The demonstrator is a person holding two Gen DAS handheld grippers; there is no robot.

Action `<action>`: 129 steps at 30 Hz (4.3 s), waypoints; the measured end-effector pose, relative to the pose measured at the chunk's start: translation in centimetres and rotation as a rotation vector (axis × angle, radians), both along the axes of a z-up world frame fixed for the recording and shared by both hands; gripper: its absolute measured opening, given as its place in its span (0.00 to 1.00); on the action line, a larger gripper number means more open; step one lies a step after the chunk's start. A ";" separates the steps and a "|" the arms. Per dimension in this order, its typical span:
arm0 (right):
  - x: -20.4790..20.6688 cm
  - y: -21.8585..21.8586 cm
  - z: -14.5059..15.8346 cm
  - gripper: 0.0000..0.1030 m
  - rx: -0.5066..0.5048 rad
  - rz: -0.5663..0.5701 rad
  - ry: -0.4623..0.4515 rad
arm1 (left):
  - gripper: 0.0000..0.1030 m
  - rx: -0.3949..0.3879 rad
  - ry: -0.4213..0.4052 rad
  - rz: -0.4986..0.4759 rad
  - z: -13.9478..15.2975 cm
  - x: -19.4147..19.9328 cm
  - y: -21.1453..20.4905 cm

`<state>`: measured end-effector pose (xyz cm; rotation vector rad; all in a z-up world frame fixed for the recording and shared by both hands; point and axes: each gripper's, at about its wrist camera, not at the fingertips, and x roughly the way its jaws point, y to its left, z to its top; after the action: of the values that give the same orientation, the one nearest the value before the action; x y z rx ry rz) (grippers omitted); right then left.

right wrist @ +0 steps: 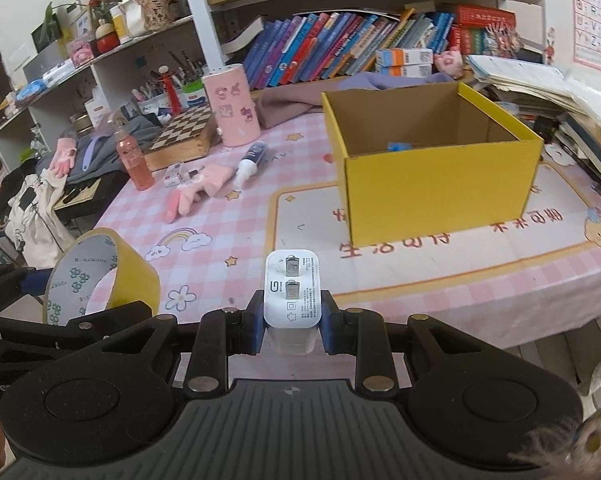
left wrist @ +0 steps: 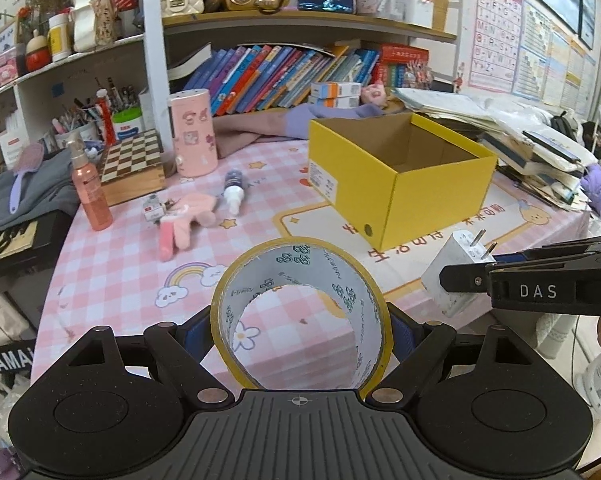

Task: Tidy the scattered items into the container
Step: 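Carry the tape roll and white charger with both tools over the yellow box, then open the left tool to drop the tape roll while the right tool releases the white charger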

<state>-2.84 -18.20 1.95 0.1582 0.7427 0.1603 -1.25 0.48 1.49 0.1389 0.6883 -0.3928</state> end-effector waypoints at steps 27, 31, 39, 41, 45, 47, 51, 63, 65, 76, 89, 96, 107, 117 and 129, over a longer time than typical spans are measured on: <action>-1.5 -8.3 -0.2 0.24 -0.078 -0.204 0.052 | 0.84 -0.063 0.005 -0.231 -0.2 1.5 -8.0; -1.5 -9.7 -0.1 0.24 -0.064 -0.246 0.056 | 0.84 -0.058 -0.003 -0.277 0.1 1.9 -9.6; -1.8 -13.0 -0.3 0.24 -0.044 -0.347 0.063 | 0.84 -0.052 -0.059 -0.369 1.2 2.5 -12.9; -1.7 -13.7 -0.2 0.24 -0.041 -0.360 0.056 | 0.84 -0.059 -0.077 -0.379 1.7 2.9 -13.5; -0.8 -14.8 0.6 0.24 -0.042 -0.363 0.023 | 0.84 -0.081 -0.120 -0.385 3.1 3.8 -14.5; -0.1 -15.4 1.3 0.24 -0.042 -0.357 0.000 | 0.84 -0.089 -0.147 -0.382 3.8 4.4 -15.0; 2.0 -16.4 3.0 0.24 -0.045 -0.316 -0.056 | 0.84 -0.095 -0.186 -0.369 5.0 5.9 -16.2; 10.9 -18.4 5.2 0.24 -0.045 -0.166 -0.153 | 0.84 -0.023 -0.212 -0.277 5.4 12.2 -19.7; 12.4 -18.6 5.0 0.24 -0.054 -0.136 -0.149 | 0.84 -0.001 -0.202 -0.264 5.0 13.1 -20.3; 19.6 -19.1 2.3 0.24 -0.073 0.013 -0.089 | 0.84 0.097 -0.109 -0.149 2.4 18.2 -22.1; 24.1 -20.3 -2.1 0.24 -0.071 0.081 0.047 | 0.84 0.201 0.032 -0.118 -1.4 22.4 -24.0; 24.3 -20.0 -3.2 0.24 -0.095 0.128 0.085 | 0.84 0.213 0.063 -0.112 -2.6 22.6 -24.8; 24.0 -20.0 -3.3 0.26 -0.100 0.144 0.073 | 0.85 0.188 0.065 -0.076 -2.7 22.1 -24.4; 22.1 -20.1 -1.3 0.36 -0.094 0.105 -0.007 | 0.90 0.172 -0.014 -0.047 -0.9 20.4 -23.6; 18.2 -19.6 1.6 0.41 -0.113 0.018 -0.127 | 0.91 0.096 -0.103 -0.028 1.5 17.1 -21.7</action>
<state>15.41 -37.80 3.54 0.0340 0.6250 0.1437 15.86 -21.22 3.00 0.2586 0.6041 -0.3768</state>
